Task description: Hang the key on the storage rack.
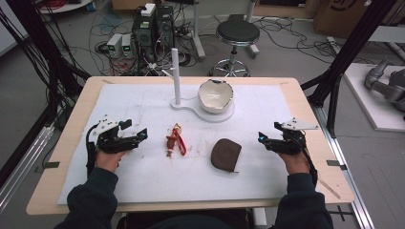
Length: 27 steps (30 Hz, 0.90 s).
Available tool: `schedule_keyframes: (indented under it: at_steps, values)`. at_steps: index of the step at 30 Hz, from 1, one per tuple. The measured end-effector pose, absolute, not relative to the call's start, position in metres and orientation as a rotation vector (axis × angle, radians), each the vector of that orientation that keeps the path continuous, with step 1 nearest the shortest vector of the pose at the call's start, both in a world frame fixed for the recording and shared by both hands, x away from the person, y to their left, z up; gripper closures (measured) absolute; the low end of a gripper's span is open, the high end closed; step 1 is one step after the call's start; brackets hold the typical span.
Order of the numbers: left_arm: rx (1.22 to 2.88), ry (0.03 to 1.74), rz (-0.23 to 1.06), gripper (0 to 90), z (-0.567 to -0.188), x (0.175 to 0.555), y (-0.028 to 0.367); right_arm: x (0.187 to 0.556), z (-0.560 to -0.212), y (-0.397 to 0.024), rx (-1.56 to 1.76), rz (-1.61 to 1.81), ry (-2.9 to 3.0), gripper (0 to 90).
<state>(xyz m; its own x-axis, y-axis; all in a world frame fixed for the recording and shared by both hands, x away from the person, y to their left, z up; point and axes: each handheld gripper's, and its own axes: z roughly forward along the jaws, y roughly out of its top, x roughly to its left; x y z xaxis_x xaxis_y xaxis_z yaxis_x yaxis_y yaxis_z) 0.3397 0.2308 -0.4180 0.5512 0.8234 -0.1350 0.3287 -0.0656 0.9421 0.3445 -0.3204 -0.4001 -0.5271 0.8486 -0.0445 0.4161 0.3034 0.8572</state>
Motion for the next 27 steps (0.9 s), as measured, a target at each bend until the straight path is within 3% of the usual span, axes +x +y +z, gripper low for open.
schedule_keyframes:
  at_steps: [23,27]
  values:
    - [1.741,0.975,0.499,21.0,-0.424,0.341,0.198,0.344,-0.404,-0.319,1.093,1.125,2.107,23.1]
    - [1.791,1.002,0.432,26.4,-0.430,0.342,0.186,0.342,-0.405,-0.317,1.082,1.101,2.126,23.2]
